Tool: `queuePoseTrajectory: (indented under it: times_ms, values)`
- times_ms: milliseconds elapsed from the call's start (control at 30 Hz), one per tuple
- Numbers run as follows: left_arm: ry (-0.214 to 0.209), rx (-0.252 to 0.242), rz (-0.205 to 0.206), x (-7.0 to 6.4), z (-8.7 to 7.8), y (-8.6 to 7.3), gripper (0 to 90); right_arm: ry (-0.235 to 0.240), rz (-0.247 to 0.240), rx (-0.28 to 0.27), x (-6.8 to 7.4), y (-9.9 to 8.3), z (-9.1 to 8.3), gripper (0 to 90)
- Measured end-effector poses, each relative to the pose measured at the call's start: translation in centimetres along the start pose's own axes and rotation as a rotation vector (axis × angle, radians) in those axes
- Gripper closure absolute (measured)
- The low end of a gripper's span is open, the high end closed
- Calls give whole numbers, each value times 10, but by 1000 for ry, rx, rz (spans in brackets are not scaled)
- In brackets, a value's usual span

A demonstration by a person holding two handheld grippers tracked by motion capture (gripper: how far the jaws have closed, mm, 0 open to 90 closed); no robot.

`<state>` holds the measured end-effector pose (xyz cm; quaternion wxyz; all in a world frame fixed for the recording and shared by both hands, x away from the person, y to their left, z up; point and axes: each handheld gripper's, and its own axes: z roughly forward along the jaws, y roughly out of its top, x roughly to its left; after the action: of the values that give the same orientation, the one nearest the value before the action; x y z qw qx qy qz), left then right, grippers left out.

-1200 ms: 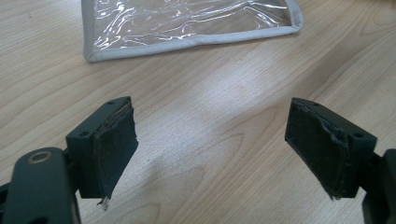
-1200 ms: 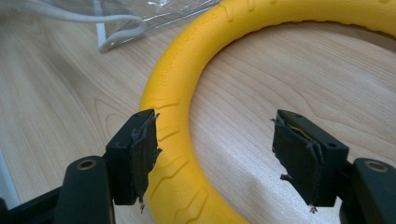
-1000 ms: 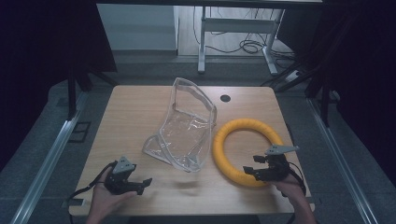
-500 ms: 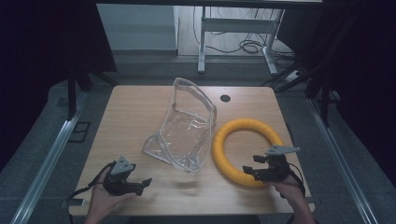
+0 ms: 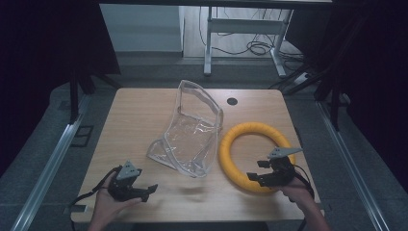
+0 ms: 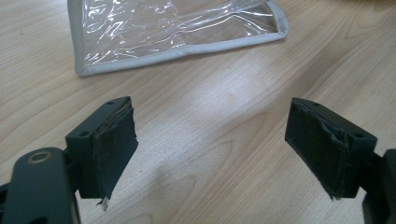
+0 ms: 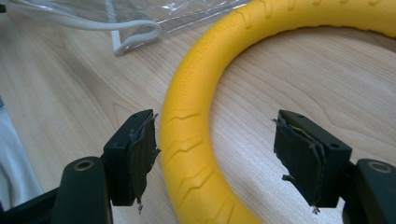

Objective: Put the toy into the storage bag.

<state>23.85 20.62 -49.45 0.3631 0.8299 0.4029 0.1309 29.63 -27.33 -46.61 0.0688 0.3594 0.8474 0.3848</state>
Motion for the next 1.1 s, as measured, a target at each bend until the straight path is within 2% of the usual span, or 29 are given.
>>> queuePoseTrajectory:
  times_ms: [67, 133, 433, 467, 500, 600, 633, 867, 967, 1000, 1100]
  values:
    - [2, 3, 0, 0, 0, 0, 165, 5, -7, 6, 1, 2, -1, 305]
    - [6, 7, -6, 1, 2, 0, 165, 17, -30, 36, 5, 9, -1, 313]
    - [3, 6, -22, 1, 4, 1, 166, 45, -122, 224, 17, 23, 9, 319]
    - [3, 6, -22, 1, 4, 1, 166, 45, -122, 224, 17, 23, 9, 319]
    - [0, 6, -21, 0, 5, 1, 167, 47, -142, 270, 20, 25, 13, 318]
    - [-2, 11, -17, 0, 6, 1, 167, 44, -176, 331, 24, 30, 18, 318]
    - [-2, 11, -17, 0, 6, 1, 167, 44, -176, 331, 24, 30, 18, 318]
    - [-5, 14, -15, -1, 7, 2, 169, 67, -256, 487, 37, 36, 42, 315]
    - [-5, 24, -10, -1, 10, 1, 170, 41, -288, 536, 41, 37, 51, 300]
    - [-5, 24, -10, -1, 10, 1, 170, 41, -288, 536, 41, 37, 51, 300]
    - [-8, 24, -16, -1, 10, 1, 170, 28, -302, 594, 39, 41, 58, 315]
